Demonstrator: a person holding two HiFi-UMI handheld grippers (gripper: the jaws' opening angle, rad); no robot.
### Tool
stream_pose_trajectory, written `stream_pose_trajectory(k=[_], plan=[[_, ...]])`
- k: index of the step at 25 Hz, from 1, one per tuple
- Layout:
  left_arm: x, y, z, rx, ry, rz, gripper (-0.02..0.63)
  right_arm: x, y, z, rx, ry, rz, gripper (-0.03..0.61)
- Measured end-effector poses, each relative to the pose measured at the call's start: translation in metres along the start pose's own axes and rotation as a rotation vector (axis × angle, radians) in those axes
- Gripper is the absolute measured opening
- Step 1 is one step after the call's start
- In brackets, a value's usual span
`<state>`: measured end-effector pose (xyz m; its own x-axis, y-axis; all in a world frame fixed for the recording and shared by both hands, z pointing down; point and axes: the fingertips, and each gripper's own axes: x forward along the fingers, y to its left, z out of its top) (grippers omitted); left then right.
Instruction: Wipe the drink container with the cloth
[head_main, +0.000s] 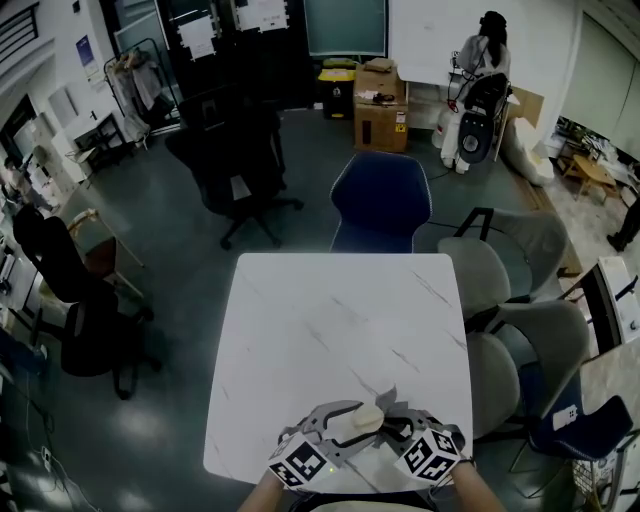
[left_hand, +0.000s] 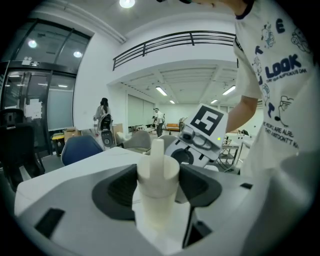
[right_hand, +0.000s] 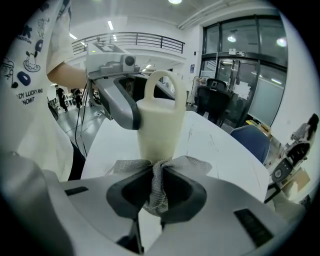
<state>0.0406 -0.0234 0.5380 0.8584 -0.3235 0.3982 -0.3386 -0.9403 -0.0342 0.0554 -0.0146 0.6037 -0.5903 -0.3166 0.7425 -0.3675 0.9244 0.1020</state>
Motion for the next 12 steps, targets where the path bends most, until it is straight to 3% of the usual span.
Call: stream_pose_trajectory(k=[12], plan=[[0.0,-0.001,0.006,0.058,0.007,-0.144,0.259,-0.023,-0.006,0.019,-0.071,-0.022,0.017,0.048]])
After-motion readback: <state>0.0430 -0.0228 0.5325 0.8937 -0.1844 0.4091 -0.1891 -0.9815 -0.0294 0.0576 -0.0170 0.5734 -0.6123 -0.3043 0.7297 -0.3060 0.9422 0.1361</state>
